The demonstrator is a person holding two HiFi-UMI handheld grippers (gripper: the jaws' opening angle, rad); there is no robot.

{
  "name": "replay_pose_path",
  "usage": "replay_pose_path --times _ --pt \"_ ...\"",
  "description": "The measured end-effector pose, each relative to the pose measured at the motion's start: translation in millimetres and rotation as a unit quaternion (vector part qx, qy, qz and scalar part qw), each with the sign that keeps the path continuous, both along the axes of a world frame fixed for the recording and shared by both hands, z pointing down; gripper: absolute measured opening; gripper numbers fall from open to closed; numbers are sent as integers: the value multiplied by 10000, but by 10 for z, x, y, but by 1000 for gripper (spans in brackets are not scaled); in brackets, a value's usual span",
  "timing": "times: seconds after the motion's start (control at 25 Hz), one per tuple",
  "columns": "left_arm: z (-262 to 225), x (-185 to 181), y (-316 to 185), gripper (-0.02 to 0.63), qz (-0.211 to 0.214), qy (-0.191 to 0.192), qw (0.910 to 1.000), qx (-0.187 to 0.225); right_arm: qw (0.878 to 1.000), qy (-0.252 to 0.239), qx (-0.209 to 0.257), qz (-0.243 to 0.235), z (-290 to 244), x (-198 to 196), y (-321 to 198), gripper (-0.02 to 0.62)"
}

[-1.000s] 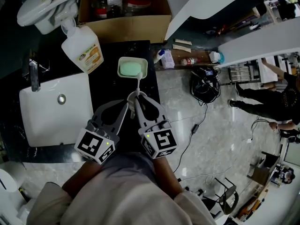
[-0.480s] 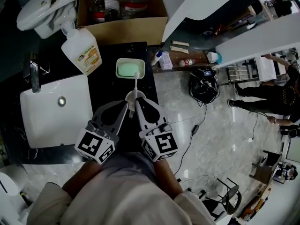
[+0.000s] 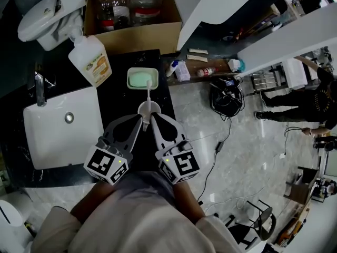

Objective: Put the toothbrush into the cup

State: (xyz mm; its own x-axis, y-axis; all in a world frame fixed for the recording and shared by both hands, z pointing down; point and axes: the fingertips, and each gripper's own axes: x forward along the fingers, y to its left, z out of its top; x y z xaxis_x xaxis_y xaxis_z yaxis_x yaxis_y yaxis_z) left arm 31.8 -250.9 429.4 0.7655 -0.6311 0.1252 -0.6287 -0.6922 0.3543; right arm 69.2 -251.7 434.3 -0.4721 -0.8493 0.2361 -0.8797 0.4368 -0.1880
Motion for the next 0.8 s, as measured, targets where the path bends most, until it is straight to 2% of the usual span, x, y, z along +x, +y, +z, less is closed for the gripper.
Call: replay_pose_path --times 0.8 --pt "-187 57 308 11 256 26 9994 251 9995 54 313 22 -239 -53 457 6"
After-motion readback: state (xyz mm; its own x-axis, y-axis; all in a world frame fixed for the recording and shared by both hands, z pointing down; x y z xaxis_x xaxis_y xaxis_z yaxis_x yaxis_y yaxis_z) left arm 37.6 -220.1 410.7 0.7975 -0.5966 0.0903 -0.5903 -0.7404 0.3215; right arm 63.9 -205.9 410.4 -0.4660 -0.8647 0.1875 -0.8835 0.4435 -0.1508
